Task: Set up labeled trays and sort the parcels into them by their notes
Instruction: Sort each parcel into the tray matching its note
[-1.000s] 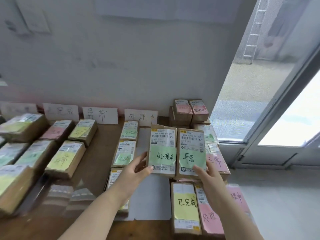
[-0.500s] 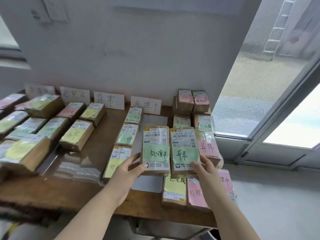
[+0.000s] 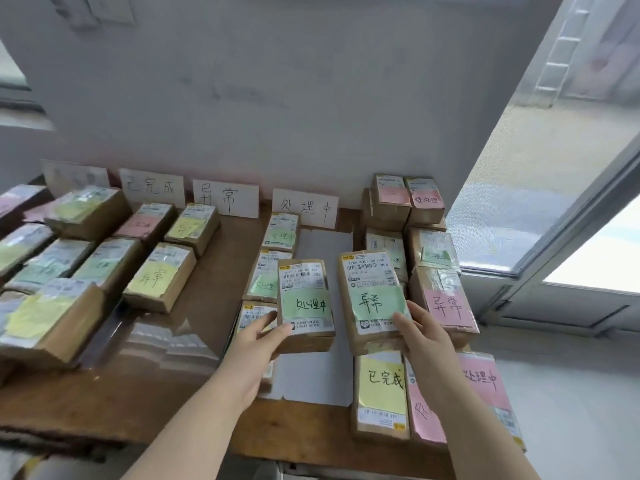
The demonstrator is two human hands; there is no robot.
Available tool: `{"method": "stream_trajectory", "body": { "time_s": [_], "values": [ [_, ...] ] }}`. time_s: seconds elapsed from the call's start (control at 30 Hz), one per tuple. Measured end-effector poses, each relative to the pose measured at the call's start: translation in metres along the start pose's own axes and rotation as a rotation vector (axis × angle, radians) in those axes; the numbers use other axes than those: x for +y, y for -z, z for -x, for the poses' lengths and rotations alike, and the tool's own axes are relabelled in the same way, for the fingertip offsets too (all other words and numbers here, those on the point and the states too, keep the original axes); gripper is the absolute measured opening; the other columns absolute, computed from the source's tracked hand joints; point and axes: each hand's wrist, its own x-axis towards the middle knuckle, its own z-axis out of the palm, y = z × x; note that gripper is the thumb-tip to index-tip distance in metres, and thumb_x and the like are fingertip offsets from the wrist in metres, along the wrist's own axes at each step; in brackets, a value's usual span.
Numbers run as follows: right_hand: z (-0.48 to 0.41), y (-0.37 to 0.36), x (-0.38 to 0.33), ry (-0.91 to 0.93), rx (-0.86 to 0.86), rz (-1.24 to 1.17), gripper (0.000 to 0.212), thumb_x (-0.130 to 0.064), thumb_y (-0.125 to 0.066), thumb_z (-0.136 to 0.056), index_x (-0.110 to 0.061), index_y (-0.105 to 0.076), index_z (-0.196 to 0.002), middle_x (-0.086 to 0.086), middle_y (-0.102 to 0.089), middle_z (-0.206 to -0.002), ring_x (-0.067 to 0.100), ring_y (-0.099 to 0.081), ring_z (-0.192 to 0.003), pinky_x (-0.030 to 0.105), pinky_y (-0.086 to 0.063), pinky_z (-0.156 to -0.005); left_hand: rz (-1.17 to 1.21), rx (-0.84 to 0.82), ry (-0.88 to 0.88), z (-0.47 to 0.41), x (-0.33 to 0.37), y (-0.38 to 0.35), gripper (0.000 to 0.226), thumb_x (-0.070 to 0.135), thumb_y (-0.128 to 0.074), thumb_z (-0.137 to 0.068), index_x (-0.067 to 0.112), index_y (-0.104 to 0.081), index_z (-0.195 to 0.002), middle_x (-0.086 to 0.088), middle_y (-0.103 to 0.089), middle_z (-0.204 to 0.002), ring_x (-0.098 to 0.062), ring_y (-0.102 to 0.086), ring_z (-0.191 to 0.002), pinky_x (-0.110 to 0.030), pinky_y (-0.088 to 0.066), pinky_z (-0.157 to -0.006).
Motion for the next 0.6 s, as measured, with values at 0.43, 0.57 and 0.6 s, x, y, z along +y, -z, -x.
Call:
{"method": "stream_trajectory", "body": {
  "time_s": [0.43,0.57,0.6],
  "values": [
    [-0.083,-0.050,-0.034,-0.027,0.174,-0.229,0.035,-0.019,-0.054,-0.095,-0.008,-0.054,-0.128,0.008,-0.072,-0.108,0.020,-0.069,-0.100,0.030,-0.052,-0.084,-0.441,-0.102,-0.080,-0.160,0.056,-0.042,0.060,0.028,-0.052,-0.098,0.026,-0.024,-0.151,0.002,-0.036,-0.152,-0.022,-0.035,-0.138,-0.035,-0.031,-0.109],
    [-0.097,-0.057,-0.036,-0.038,0.196,-0.260,0.034,-0.017,-0.054,-0.094,-0.008,-0.054,-0.127,0.008,-0.072,-0.106,0.021,-0.069,-0.100,0.032,-0.052,-0.086,-0.743,-0.062,-0.092,-0.190,0.061,-0.058,0.052,0.027,-0.038,-0.102,0.022,-0.021,-0.151,-0.002,-0.037,-0.152,-0.027,-0.036,-0.137,-0.037,-0.030,-0.112],
    [-0.099,-0.059,-0.036,-0.044,0.207,-0.273,0.033,-0.017,-0.054,-0.094,-0.008,-0.054,-0.126,0.008,-0.073,-0.104,0.020,-0.069,-0.099,0.032,-0.053,-0.087,-0.798,-0.054,-0.082,-0.195,0.061,-0.060,0.052,0.024,-0.035,-0.103,0.022,-0.018,-0.152,-0.002,-0.034,-0.153,-0.026,-0.034,-0.139,-0.035,-0.028,-0.112]
  ]
}}
